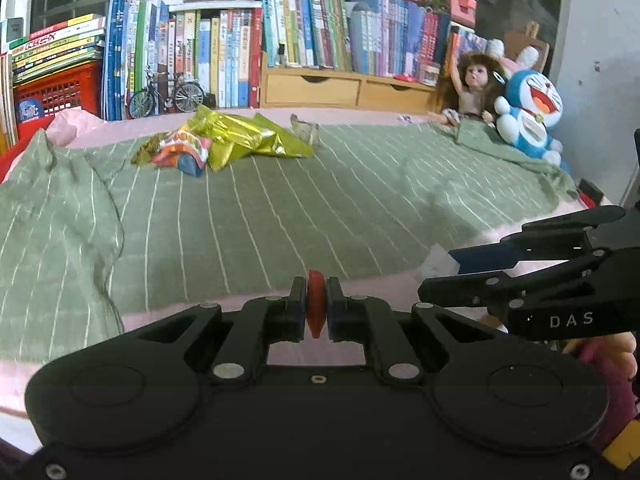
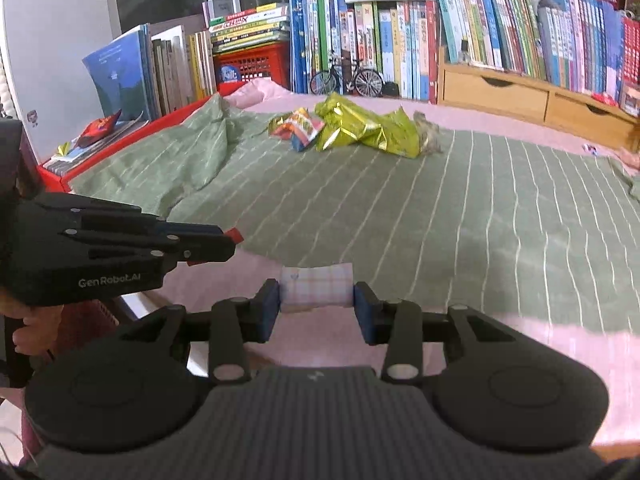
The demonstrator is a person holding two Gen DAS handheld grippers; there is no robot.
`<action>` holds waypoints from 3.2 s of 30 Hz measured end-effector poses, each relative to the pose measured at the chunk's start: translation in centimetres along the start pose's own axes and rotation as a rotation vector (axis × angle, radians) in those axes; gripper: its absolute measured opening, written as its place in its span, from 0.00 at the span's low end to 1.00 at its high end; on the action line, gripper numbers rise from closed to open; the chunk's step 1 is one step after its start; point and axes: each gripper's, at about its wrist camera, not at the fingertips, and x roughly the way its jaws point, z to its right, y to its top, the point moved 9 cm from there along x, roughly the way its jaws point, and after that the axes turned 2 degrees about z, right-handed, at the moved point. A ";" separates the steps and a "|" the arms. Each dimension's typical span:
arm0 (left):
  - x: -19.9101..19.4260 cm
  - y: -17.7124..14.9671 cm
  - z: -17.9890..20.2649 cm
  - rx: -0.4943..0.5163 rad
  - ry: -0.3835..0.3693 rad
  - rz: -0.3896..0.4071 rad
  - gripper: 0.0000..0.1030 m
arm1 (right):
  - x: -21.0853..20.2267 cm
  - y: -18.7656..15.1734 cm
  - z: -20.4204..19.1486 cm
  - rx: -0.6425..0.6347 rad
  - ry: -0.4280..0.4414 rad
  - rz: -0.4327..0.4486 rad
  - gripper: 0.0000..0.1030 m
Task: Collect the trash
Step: 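Carry the red item and white packet over the bed edge toward the bin, then open both tools to drop the red item and white packet into the bin, then raise both tools back over the snack pile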
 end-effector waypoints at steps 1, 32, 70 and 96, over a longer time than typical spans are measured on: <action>-0.3 -0.3 0.2 0.003 -0.001 0.000 0.09 | -0.2 -0.4 -0.1 0.004 0.003 -0.003 0.44; -1.5 -12.0 4.4 -0.017 -0.092 -0.238 0.09 | -1.7 -11.2 -1.1 0.113 0.045 -0.202 0.44; 7.7 -21.9 1.4 -0.121 0.038 -0.532 0.43 | 6.0 -18.8 0.0 0.268 -0.004 -0.426 0.69; 6.1 -20.4 1.7 -0.100 0.042 -0.524 0.56 | 4.2 -16.9 0.0 0.247 0.007 -0.378 0.75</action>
